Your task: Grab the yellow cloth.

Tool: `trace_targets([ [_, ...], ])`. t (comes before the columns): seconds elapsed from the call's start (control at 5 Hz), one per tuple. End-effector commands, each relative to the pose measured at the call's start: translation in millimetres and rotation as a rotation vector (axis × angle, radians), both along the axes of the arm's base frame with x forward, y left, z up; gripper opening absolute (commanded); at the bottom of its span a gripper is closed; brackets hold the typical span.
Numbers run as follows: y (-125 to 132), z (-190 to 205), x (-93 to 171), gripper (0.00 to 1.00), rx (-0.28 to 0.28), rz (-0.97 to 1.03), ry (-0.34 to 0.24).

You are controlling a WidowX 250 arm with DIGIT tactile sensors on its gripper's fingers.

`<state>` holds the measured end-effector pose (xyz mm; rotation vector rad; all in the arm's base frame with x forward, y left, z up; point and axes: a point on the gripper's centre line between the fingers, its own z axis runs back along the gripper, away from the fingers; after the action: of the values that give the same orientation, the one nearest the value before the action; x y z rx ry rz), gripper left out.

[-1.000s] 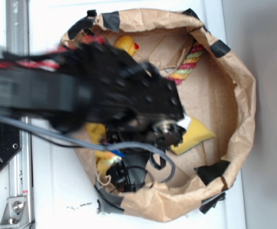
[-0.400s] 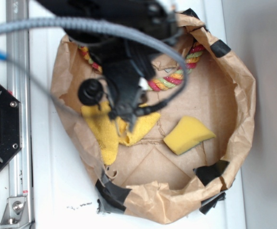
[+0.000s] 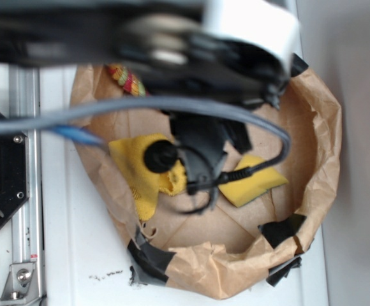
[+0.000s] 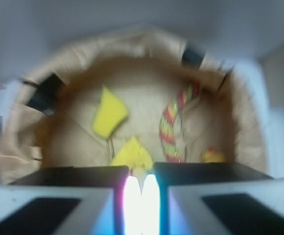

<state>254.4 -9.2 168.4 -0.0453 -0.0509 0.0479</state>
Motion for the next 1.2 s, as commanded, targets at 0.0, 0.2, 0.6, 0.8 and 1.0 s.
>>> trace_targets([
  [0.0,-14,-61,-35,1.0,-0.033,0.058,0.146],
  [0.2,-27,-74,-48,1.0,-0.028,0.073,0.204],
  [0.6,-41,-112,-39,1.0,-0.012,0.015,0.204],
  [0.8,-45,-121,-40,1.0,-0.013,-0.036,0.204],
  [1.0,-48,-122,-39,1.0,0.0,-0.069,0.204],
])
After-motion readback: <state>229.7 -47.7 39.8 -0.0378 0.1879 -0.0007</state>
